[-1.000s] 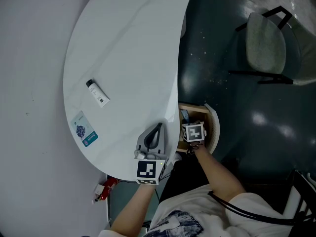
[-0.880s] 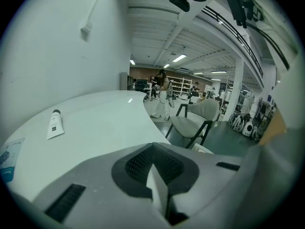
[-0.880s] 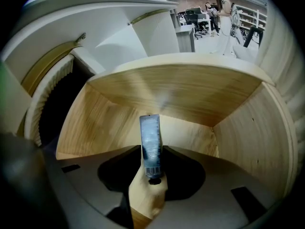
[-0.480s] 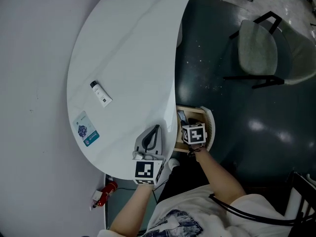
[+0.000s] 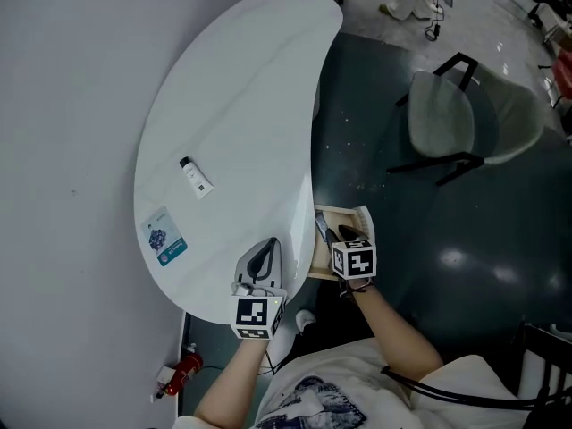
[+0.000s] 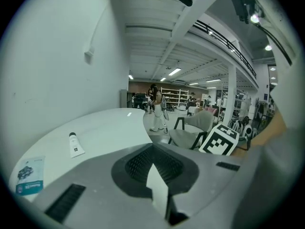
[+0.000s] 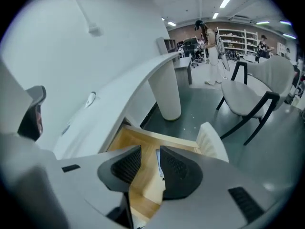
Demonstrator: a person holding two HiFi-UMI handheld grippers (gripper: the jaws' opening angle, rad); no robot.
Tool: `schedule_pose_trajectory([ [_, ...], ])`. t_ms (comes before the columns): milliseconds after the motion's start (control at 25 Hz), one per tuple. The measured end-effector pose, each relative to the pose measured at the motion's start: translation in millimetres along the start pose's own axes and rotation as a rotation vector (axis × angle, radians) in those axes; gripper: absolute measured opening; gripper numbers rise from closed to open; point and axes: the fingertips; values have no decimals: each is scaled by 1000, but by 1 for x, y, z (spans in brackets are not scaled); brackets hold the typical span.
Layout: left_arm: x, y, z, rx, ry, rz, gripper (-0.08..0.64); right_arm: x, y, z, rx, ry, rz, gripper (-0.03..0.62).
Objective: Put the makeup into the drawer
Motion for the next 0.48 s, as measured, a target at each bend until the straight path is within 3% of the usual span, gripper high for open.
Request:
schedule_pose_trajectory([
  [240,14,-6,-47,21,65,25,35,20,-37,-64,33,132,-42,137],
  [480,23,-17,-101,60,117,20,35,27,-103,-125,110,241,-142,135],
])
Point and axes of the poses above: the fingertips, and each gripper's own axes: z forward along the fingers, y to its right, x out of its top, and after that the axes turned 12 degrees about z, right-handed
